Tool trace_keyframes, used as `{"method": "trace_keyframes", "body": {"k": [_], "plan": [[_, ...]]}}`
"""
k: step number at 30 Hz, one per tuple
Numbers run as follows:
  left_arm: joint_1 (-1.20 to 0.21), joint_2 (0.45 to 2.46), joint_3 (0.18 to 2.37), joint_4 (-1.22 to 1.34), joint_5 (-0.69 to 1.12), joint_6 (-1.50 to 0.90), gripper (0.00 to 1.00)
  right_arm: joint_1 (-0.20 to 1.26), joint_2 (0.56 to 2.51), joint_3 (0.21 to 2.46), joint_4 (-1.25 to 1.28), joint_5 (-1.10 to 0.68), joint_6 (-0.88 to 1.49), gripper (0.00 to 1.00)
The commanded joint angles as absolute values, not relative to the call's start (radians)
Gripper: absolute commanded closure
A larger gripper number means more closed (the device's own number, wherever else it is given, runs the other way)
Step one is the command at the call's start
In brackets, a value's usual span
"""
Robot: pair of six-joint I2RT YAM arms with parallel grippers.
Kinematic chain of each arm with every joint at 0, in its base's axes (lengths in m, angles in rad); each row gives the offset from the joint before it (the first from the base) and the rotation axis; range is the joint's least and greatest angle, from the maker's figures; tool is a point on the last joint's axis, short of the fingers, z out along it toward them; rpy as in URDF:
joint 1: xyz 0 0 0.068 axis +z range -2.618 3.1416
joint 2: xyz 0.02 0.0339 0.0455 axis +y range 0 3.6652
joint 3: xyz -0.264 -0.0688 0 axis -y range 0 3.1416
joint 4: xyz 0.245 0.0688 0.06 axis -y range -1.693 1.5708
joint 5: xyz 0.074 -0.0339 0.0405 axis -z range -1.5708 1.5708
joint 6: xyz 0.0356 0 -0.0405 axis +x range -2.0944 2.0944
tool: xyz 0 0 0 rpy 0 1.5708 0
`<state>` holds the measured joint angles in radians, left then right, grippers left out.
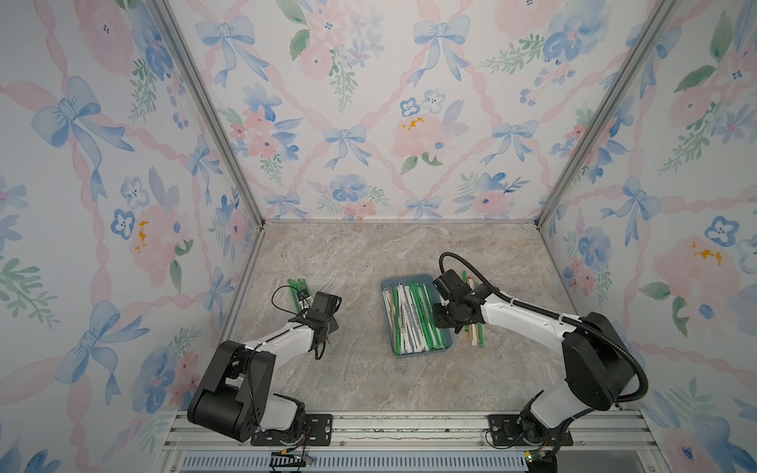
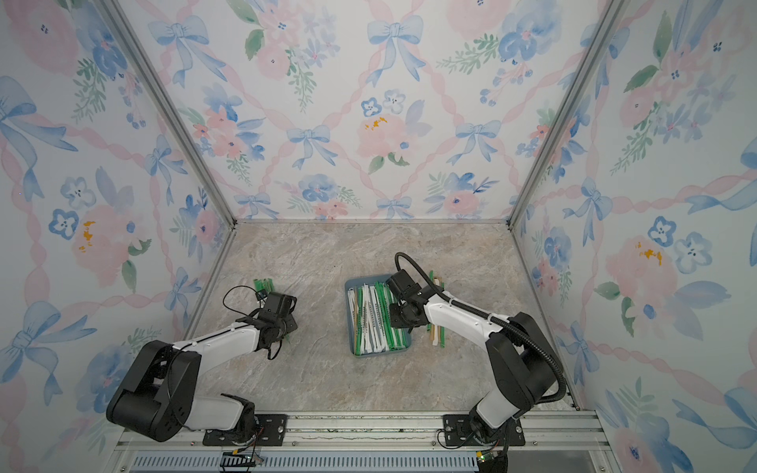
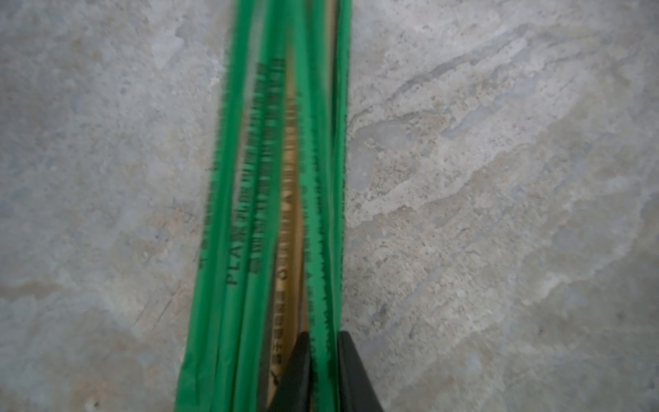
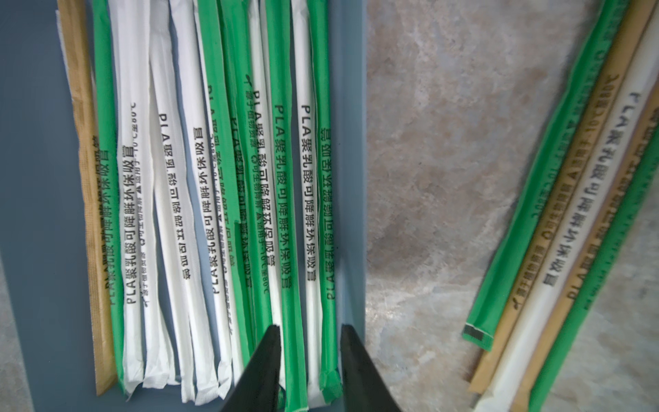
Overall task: Put the straws into the storage box
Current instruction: Pick up the straw from the center of the board, then place the straw at the center of the board.
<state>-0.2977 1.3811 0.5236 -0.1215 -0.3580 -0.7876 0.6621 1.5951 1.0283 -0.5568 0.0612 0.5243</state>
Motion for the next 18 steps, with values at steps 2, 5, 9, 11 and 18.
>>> {"method": "trace_keyframes", "body": {"k": [2, 5, 9, 11, 18], "plan": [[-0.291, 1.378, 0.512, -0.146, -0.335, -0.774, 0.9, 0.666, 1.578, 1.027, -0.554, 0.078, 0.53, 0.69], [-0.294, 1.36, 0.512, -0.146, -0.326, -0.762, 0.92, 0.666, 1.579, 1.025, -0.551, 0.077, 0.532, 0.69], [-0.301, 1.353, 0.519, -0.144, -0.301, -0.735, 0.92, 0.666, 1.582, 1.024, -0.55, 0.077, 0.532, 0.69], [-0.31, 1.356, 0.523, -0.145, -0.296, -0.728, 0.92, 0.665, 1.583, 1.024, -0.549, 0.077, 0.532, 0.69], [-0.388, 1.361, 0.554, -0.143, -0.302, -0.718, 0.92, 0.666, 1.582, 1.022, -0.548, 0.077, 0.535, 0.69]]}}
